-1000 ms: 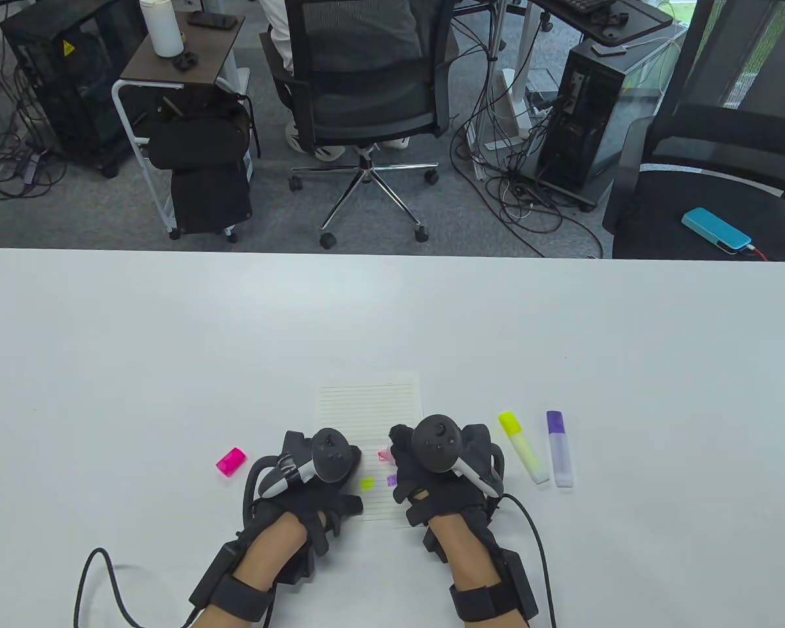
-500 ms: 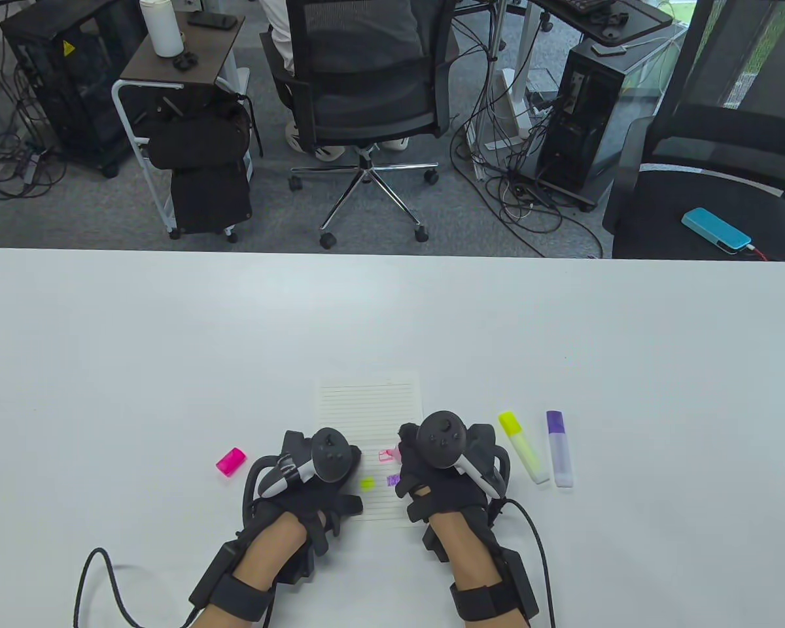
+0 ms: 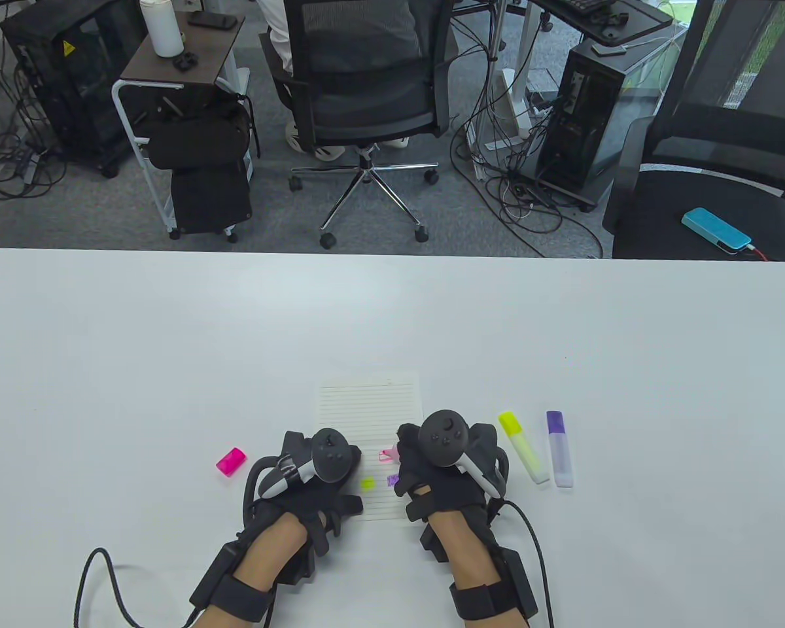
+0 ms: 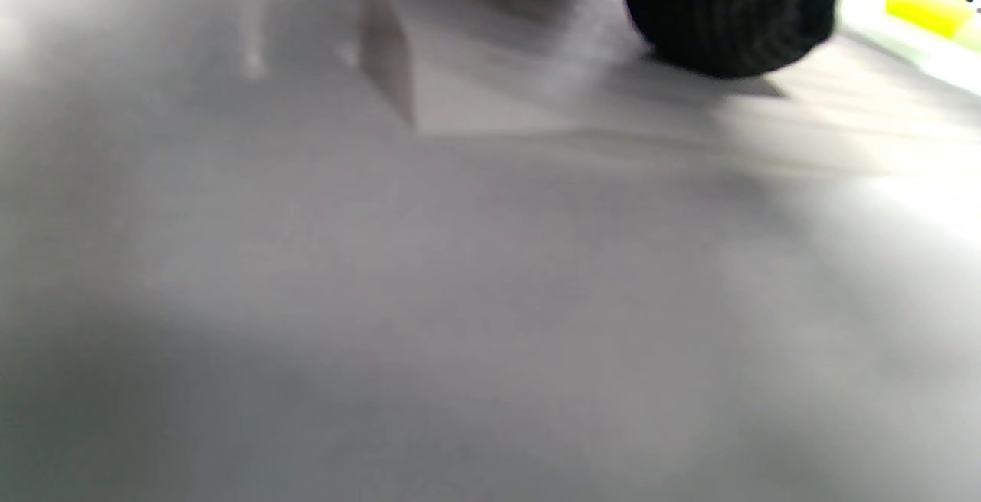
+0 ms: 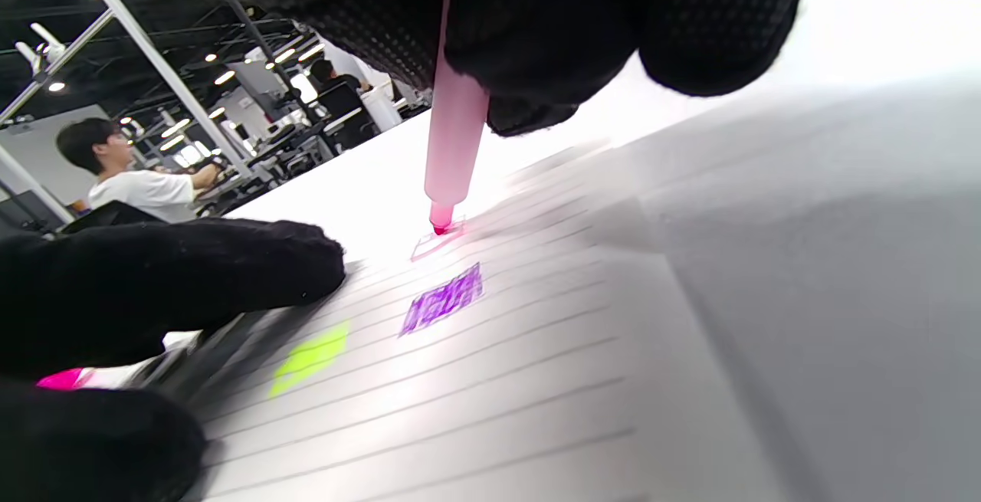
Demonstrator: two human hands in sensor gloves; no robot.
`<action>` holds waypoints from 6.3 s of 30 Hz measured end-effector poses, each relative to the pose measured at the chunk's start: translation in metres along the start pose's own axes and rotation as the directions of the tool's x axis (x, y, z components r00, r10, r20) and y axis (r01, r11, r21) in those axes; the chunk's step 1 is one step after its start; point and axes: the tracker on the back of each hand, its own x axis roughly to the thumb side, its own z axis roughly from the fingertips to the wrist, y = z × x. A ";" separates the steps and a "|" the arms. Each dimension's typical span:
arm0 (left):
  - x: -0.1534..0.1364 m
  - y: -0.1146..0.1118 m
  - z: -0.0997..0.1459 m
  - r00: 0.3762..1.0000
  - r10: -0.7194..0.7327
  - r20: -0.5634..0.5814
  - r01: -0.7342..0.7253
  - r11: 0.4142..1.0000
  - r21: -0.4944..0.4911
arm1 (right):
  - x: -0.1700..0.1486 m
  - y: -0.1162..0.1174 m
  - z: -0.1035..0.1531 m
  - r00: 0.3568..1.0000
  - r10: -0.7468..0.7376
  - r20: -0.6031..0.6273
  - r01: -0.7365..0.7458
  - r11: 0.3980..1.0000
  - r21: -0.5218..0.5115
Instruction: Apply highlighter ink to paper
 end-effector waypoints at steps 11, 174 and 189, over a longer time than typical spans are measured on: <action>0.000 0.000 0.000 1.000 0.002 0.001 -0.002 1.000 0.000 | 0.002 -0.001 0.002 1.000 0.022 -0.019 -0.023 1.000 -0.015; 0.000 0.000 -0.002 1.000 0.003 -0.012 -0.003 0.999 -0.031 | -0.004 0.000 0.003 0.999 0.000 -0.038 0.000 1.000 0.010; 0.001 0.000 -0.002 1.000 0.002 -0.013 -0.002 0.999 -0.032 | 0.002 0.003 0.004 1.000 0.024 -0.003 -0.024 1.000 0.000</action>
